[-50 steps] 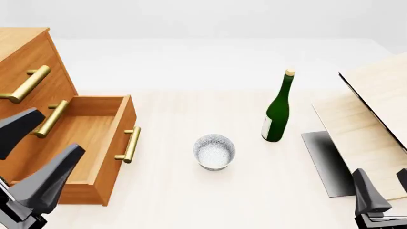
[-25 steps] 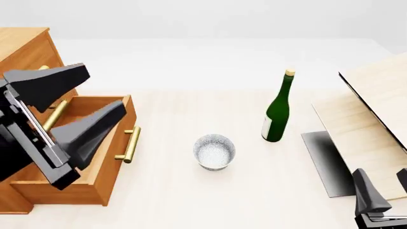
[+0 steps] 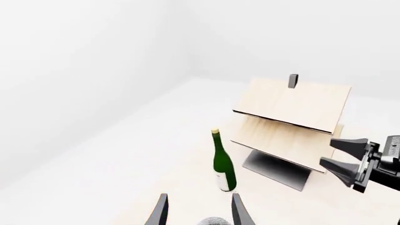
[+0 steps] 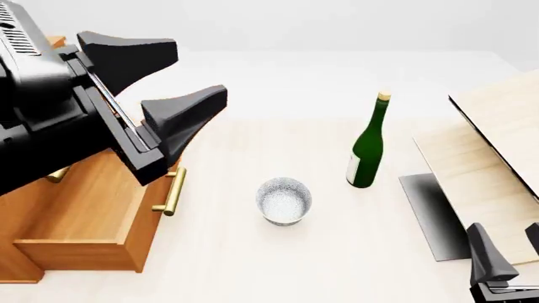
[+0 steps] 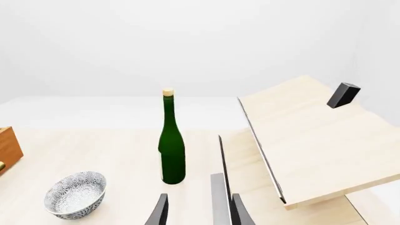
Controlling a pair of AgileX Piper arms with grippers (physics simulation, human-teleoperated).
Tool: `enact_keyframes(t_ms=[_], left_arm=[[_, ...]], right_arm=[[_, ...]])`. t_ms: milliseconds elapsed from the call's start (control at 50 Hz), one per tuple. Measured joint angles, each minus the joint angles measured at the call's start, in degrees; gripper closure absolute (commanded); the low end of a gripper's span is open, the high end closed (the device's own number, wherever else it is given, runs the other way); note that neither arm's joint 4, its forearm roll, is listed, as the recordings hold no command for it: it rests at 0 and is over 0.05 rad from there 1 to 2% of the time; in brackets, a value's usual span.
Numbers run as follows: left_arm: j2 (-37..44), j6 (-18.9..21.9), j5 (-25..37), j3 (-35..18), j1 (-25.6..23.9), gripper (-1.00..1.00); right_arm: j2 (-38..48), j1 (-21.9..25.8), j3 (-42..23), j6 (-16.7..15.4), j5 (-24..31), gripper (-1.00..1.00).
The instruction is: Put the bowl in the bottom drawer of the cabinet.
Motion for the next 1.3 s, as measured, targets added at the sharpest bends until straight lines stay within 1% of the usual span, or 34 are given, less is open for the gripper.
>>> enact_keyframes(t_ms=[180,300,440,620,820,1300], left_arm=[[5.0,-0.5,3.0,-4.9,-0.6,-1.00],[9.1,-1.6,5.9,-8.6,-0.8,-1.00],[16.3,-2.7,11.7,-15.2,-0.5,-1.00],[21.4,-3.5,16.0,-20.2,-0.3,-1.00],[25.3,-5.2,18.4,-22.4,0.3,-1.00],[33.4,-9.4,21.9,-26.4,0.3,-1.00]], right_arm=[[0.0,0.0,0.0,0.0,0.0,-1.00],[0.0,0.0,0.0,0.0,0.0,-1.00],[0.0,0.0,0.0,0.0,0.0,-1.00],[0.0,0.0,0.0,0.0,0.0,-1.00],[0.0,0.0,0.0,0.0,0.0,-1.00],[0.0,0.0,0.0,0.0,0.0,-1.00]])
